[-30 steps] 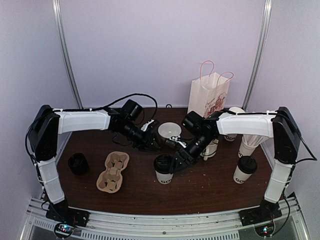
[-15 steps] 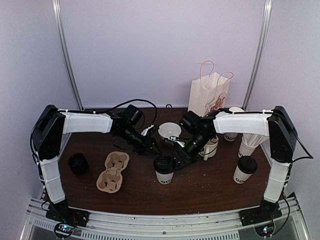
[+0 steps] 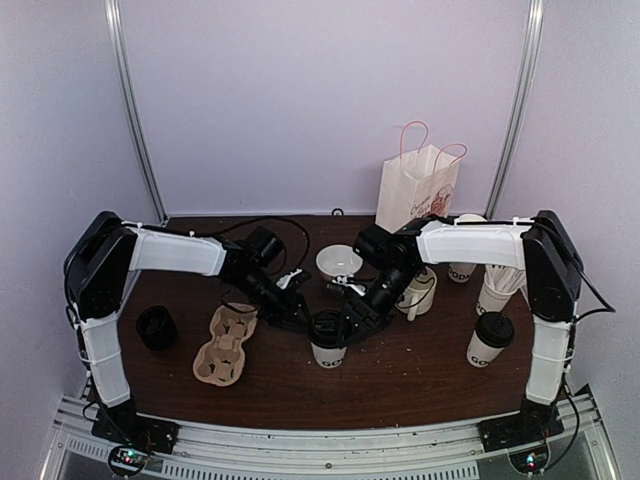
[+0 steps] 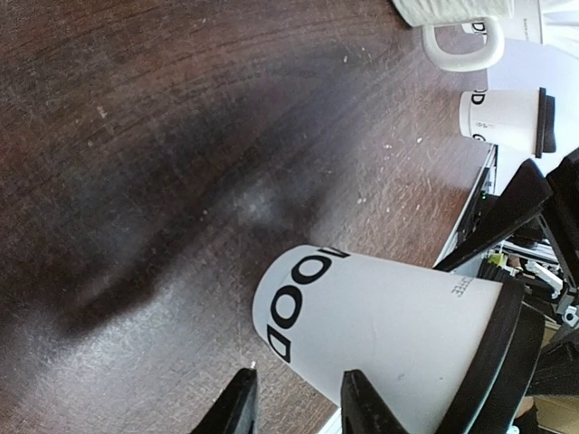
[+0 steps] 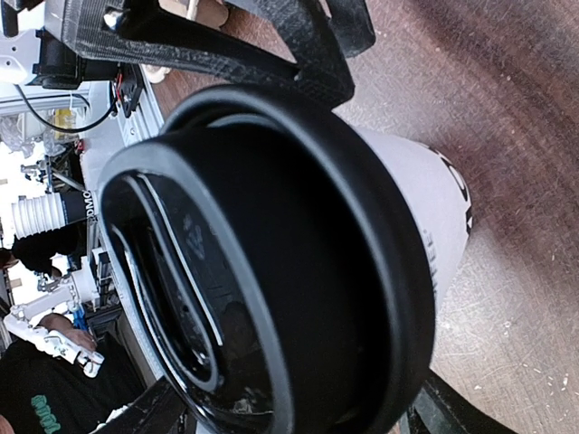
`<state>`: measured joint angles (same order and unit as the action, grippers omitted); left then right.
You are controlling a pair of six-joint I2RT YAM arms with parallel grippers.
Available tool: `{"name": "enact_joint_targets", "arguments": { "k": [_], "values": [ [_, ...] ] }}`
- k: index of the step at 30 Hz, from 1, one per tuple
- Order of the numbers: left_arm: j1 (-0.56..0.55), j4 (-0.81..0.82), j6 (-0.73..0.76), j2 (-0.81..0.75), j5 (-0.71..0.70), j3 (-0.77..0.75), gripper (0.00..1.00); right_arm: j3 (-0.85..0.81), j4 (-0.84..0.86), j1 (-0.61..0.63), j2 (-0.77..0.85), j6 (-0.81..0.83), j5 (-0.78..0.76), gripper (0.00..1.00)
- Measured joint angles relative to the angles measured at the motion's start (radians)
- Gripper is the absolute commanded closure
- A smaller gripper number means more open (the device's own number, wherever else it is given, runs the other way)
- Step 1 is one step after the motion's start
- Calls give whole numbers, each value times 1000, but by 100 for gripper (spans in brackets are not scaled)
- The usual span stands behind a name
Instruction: Pack the takeout coffee
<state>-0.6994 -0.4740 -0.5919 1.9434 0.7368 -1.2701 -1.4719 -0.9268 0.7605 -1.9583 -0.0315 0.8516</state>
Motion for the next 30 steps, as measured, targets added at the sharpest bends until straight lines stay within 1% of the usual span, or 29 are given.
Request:
{"name": "enact_joint_targets", "arguments": {
  "k": [6,8,13,18,24,30],
  "values": [
    [-1,-21,19,-1,-29,0,68,-24,-33,0,-13,14,12,25],
    [-1,-39,30,-5,-43,-1,66,-29,-35,0,-13,29,12,23],
    [-1,-106,58,-40,-95,-24,58,-39,-46,-11,-11,78,8,17],
    [-1,-137,71,-101,-138,-45,55,-62,-73,-27,13,129,-15,14],
    [-1,-134,74,-159,-135,-50,51,-108,-103,-44,70,166,-21,15],
    [-1,-108,59,-174,-117,-50,51,-126,-113,-56,75,181,-26,14]
  ]
}}
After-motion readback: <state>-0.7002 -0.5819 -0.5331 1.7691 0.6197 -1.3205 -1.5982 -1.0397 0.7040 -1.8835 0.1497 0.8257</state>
